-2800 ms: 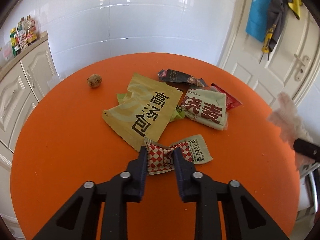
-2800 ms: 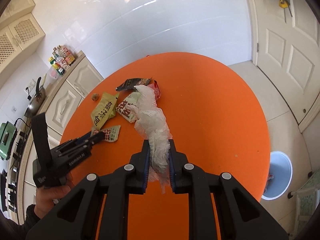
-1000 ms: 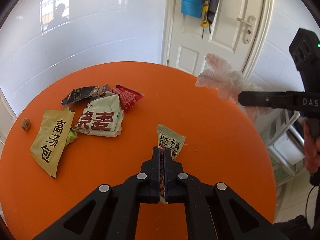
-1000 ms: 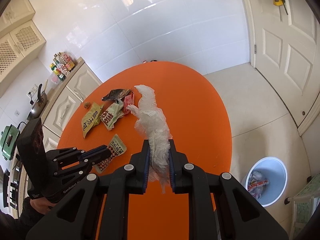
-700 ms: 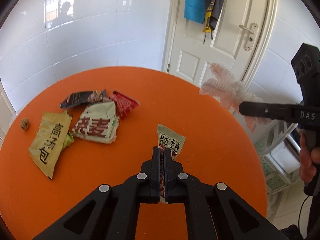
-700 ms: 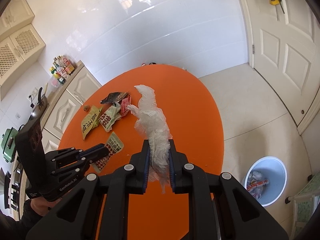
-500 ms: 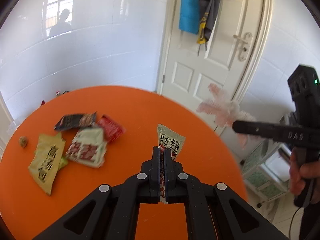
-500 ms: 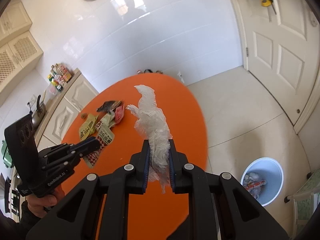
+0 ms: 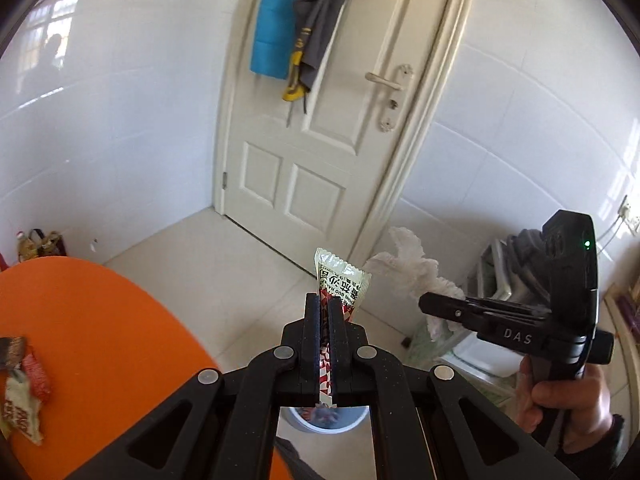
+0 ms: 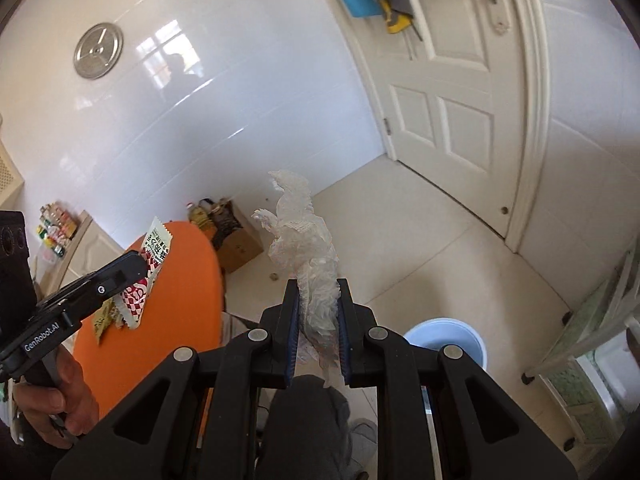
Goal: Collect trash
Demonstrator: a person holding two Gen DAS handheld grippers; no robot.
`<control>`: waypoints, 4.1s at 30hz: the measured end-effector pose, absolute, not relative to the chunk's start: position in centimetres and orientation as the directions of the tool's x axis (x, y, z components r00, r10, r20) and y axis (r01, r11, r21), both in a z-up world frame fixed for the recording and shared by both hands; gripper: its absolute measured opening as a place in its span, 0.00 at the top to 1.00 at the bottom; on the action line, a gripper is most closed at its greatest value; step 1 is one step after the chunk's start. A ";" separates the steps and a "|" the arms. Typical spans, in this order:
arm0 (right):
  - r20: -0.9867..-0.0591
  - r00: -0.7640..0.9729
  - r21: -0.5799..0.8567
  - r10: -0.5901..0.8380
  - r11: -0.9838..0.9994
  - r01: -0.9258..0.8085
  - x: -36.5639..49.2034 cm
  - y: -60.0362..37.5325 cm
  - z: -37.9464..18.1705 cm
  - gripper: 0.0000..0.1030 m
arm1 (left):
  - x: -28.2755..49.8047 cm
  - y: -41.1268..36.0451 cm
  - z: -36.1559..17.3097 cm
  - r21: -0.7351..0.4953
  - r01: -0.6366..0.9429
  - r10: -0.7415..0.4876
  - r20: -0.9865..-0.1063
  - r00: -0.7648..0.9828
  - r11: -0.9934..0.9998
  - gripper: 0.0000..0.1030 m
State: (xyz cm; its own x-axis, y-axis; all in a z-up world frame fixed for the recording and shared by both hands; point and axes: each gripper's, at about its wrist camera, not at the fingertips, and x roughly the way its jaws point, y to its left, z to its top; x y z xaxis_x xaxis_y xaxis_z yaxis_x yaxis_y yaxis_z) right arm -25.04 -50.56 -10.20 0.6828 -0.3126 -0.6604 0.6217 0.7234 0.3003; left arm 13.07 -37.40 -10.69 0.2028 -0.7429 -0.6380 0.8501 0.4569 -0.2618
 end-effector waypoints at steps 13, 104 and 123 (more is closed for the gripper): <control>-0.816 0.526 0.330 -0.240 0.553 0.765 -27.8 -60.8 -23.3 0.82 | 16.5 -54.3 -22.7 -0.362 0.819 -0.523 -0.848 -0.091 0.445 0.99; -0.716 0.697 0.046 -0.045 0.993 0.112 3.4 -26.3 -9.2 0.00 | 2.2 -1.3 -7.4 -0.079 0.174 -0.184 -0.631 0.754 0.982 0.01; -0.813 0.580 0.062 -0.055 0.981 0.181 6.1 -28.1 -15.7 0.00 | 22.5 -7.6 -18.7 -0.061 0.317 -0.236 -0.802 0.549 0.946 0.07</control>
State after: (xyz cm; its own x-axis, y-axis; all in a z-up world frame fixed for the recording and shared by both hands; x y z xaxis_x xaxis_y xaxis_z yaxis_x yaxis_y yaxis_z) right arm 6.06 -28.12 -15.74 0.5798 -0.0553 -0.8129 0.1810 0.9815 0.0624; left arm 22.46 -7.57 -18.70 0.5493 -0.2361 -0.8015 0.3173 0.9463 -0.0613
